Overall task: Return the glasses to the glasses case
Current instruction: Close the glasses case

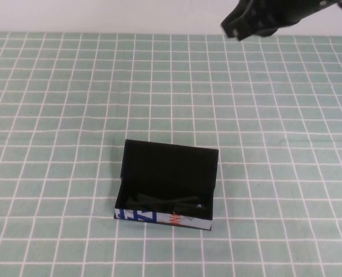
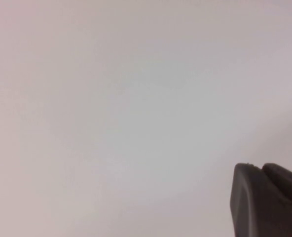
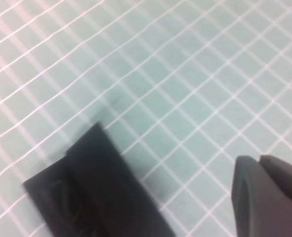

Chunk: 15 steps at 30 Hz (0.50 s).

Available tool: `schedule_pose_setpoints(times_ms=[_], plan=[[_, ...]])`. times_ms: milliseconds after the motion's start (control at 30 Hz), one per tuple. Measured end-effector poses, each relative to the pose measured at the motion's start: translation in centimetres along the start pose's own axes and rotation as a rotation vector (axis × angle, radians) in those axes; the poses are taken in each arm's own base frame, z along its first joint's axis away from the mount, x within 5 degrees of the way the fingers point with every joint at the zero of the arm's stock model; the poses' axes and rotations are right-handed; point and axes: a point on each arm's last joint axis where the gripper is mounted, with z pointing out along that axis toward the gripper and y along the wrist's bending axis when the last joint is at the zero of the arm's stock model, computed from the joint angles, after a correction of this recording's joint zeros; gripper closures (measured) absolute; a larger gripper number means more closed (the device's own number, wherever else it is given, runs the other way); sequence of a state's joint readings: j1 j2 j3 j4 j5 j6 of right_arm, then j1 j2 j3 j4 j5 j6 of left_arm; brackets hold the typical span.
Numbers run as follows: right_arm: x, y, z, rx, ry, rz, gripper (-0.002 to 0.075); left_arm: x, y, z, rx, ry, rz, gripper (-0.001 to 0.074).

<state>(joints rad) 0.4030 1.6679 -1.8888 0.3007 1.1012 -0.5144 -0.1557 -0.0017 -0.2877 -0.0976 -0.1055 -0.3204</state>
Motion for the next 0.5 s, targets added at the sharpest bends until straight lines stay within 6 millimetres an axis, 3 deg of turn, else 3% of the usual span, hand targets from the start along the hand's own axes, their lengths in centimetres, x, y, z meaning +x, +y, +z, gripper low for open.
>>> schedule_pose_setpoints(times_ms=[100, 200, 300, 400, 500], plan=[[0.2, -1.1, -0.3, 0.032, -0.015, 0.036, 0.0737, -3.4, -1.7, 1.2, -0.034, 0.121, 0.087, 0.0737], [0.4, -1.8, -0.1, 0.044, -0.012, 0.051, 0.0737, -4.5, -2.1, 3.3, -0.11, 0.366, 0.199, 0.0737], [0.6, -2.2, 1.2, 0.034, 0.009, 0.063, 0.0737, -4.4, -2.0, 5.6, -0.143, 0.588, 0.34, 0.0737], [1.2, -2.8, 3.1, 0.017, 0.044, 0.081, 0.0737, -3.6, -1.5, 7.9, -0.162, 0.703, 0.43, 0.0737], [1.9, -3.4, 5.4, 0.006, 0.083, 0.1, 0.0737, -1.9, -0.9, 10.0, -0.174, 0.786, 0.414, 0.0737]])
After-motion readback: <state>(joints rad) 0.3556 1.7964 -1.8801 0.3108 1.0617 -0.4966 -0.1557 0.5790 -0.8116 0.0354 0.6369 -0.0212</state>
